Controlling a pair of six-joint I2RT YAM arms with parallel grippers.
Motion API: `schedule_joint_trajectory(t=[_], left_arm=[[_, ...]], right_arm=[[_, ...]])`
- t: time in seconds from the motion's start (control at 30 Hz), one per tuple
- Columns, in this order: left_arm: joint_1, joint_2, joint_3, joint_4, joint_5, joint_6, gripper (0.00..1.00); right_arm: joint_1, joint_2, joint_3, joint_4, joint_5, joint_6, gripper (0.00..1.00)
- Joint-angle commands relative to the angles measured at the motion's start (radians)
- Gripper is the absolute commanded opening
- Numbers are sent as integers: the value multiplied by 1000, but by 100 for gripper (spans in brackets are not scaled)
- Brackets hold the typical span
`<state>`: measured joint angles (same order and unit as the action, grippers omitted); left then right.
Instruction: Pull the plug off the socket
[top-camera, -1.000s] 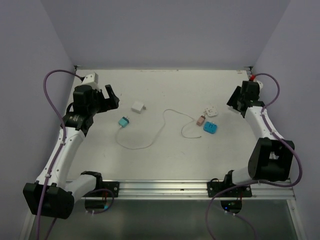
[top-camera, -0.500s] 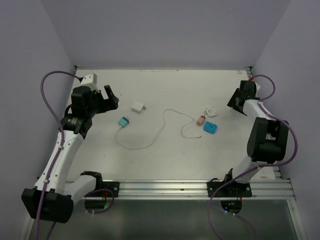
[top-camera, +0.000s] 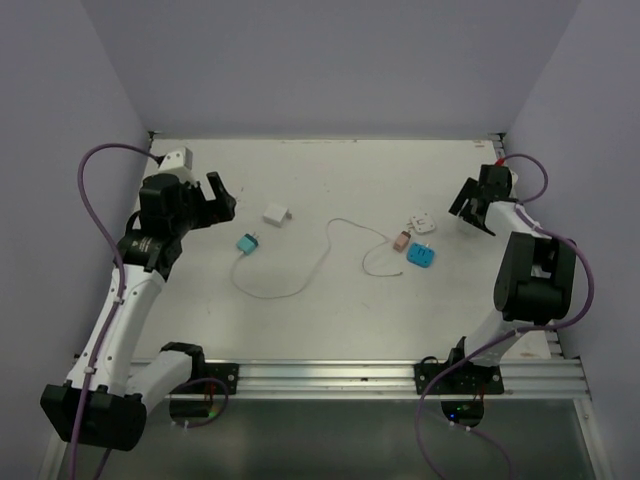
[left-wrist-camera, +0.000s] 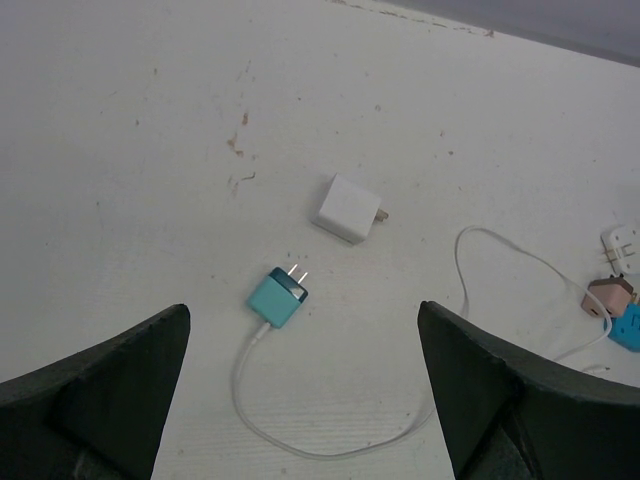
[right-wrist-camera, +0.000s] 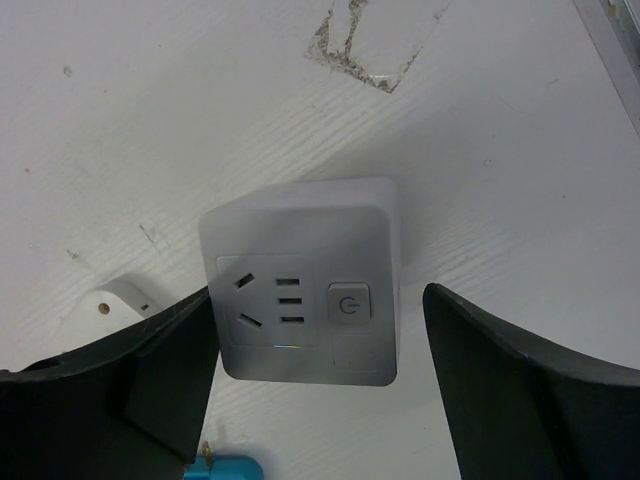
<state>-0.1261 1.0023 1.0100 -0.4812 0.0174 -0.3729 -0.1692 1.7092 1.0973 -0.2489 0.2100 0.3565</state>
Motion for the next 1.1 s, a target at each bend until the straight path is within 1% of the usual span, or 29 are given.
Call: schedule_joint_trajectory(t=[0.0, 0.03, 0.1, 0.13, 0.2, 0.3, 0.37, 0.5, 0.57, 0.63, 0.67, 0.73, 0.77, 0.83, 0.87, 0.93, 1.03, 1.07], left_arm=[[-4, -40, 73, -23, -5, 26, 100], [-4, -45, 81, -34, -4, 25, 100], [-4, -60, 105, -46, -7, 28, 100], [-4, -65, 111, -57, -8, 26, 99], [-6, -85, 124, -63, -13, 26, 100], [-4, -111, 136, -82, -13, 26, 100], [-4, -128, 150, -94, -42, 25, 100], [-4, -192, 185, -117, -69, 25, 99], [-4, -214, 212, -137, -98, 25, 100], [-4, -247, 232, -154, -120, 29, 100], [-4, -267, 257, -158, -143, 32, 100], [-4, -287, 285, -177, -169, 38, 100], [-4, -309, 311, -181, -194, 42, 100], [-4, -324, 340, -191, -218, 46, 100], [-4, -336, 372, -194, -240, 46, 100], [-4, -343, 433, -204, -266, 51, 100], [-4, -337, 505, -221, -293, 68, 100], [-4, -329, 557, -227, -316, 77, 100]], right_arm=[[-6, -60, -19, 34, -8, 16, 85], [-6, -68, -25, 30, -8, 21, 89], [-6, -91, -33, 19, -9, 21, 93], [-6, -121, -37, 14, -11, 22, 97], [-6, -155, -34, -13, -17, 22, 99], [-6, -236, -13, -81, -30, 21, 99], [-6, -302, -1, -114, -38, 10, 99], [-6, -428, 62, -266, -29, -1, 99], [-6, -515, 91, -311, -27, -2, 99], [-6, -574, 145, -383, -27, -7, 99], [-6, -627, 165, -404, -26, -10, 99], [-4, -677, 228, -461, -27, -25, 99], [-6, -733, 261, -490, -29, -31, 99], [-6, -784, 295, -515, -35, -54, 99], [-6, -830, 329, -541, -40, -65, 99], [-3, -871, 366, -565, -34, -99, 99], [26, -927, 452, -621, 37, -113, 99], [34, -941, 491, -639, 57, -116, 99]])
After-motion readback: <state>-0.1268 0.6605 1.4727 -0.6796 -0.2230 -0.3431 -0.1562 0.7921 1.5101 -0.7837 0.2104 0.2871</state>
